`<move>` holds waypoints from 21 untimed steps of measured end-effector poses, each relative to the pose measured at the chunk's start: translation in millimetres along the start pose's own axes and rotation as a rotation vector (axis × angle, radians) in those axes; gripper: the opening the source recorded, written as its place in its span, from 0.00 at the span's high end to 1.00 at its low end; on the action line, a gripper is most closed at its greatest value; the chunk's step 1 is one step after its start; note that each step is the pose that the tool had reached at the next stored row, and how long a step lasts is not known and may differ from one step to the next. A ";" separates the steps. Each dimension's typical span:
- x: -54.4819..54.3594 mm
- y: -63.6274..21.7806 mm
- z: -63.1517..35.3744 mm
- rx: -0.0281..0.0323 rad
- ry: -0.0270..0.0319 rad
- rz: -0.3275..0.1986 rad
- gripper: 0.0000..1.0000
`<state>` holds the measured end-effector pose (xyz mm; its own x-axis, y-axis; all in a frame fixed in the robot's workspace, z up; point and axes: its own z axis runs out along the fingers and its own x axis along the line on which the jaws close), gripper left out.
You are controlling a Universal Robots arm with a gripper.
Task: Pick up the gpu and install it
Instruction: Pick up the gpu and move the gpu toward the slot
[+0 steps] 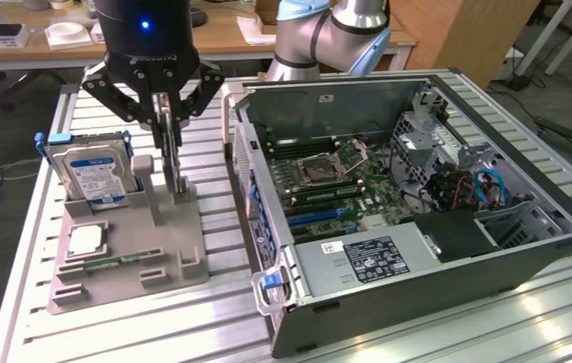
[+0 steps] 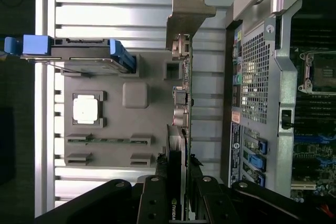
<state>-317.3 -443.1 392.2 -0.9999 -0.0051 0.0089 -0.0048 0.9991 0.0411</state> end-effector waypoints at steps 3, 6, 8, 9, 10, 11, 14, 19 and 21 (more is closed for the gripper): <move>0.1 0.1 -2.5 0.0000 0.0000 0.000 0.74; 0.1 0.2 -4.9 0.0000 0.0000 0.000 0.74; 0.1 0.3 -6.6 0.0000 0.0000 0.000 0.74; 0.1 0.3 -7.6 0.0000 0.0000 0.000 0.74; 0.1 0.4 -8.4 0.0001 0.0000 0.000 0.74; 0.1 0.4 -9.1 0.0000 -0.0001 0.000 0.74; 0.1 0.5 -11.6 0.0001 0.0001 0.000 0.74; 0.2 0.7 -16.9 0.0000 0.0001 0.000 0.74; 0.2 0.8 -19.0 -0.0001 0.0000 0.000 0.74</move>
<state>-317.4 -443.1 411.2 -0.9999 -0.0052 0.0089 -0.0048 0.9991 0.0412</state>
